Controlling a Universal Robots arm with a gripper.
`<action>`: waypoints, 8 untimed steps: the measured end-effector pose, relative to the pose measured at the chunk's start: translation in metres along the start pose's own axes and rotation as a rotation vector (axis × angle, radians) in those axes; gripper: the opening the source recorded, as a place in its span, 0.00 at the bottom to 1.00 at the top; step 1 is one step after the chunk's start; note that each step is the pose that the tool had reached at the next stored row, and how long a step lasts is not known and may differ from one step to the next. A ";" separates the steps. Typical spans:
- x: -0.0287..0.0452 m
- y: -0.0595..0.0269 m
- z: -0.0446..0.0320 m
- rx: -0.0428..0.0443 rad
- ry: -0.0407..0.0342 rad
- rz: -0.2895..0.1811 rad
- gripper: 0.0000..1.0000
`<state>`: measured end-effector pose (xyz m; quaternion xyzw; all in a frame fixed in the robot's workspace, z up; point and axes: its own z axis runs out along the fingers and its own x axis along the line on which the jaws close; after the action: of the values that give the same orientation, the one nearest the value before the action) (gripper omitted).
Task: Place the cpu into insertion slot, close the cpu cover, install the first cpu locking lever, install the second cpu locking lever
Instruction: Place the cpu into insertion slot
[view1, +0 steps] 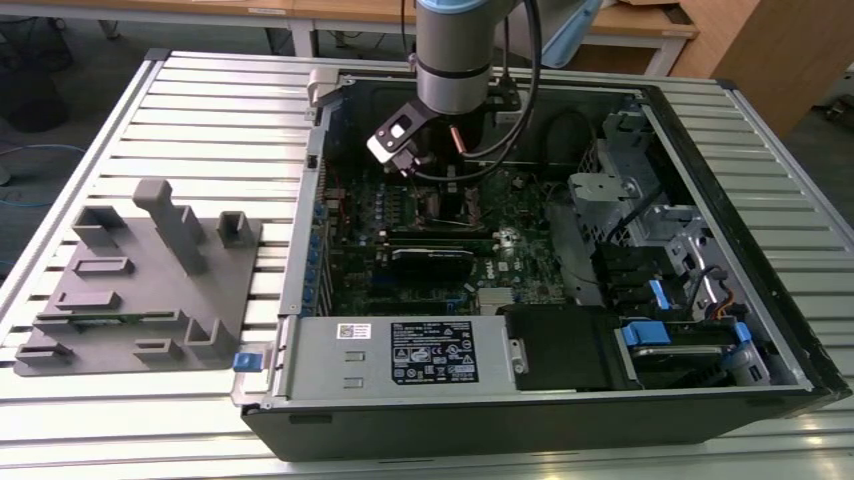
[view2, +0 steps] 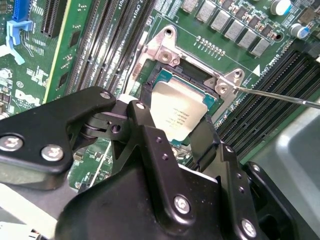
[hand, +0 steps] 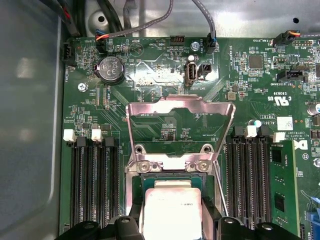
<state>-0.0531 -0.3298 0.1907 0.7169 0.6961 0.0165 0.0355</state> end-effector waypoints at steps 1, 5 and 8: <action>0.0001 0.0001 -0.0005 -0.0002 0.0007 0.000 0.54; -0.0001 0.0000 -0.0013 0.0004 -0.0007 0.000 0.54; -0.0001 0.0001 -0.0013 0.0001 -0.0006 0.000 0.54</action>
<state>-0.0531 -0.3299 0.1920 0.7168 0.6962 0.0163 0.0357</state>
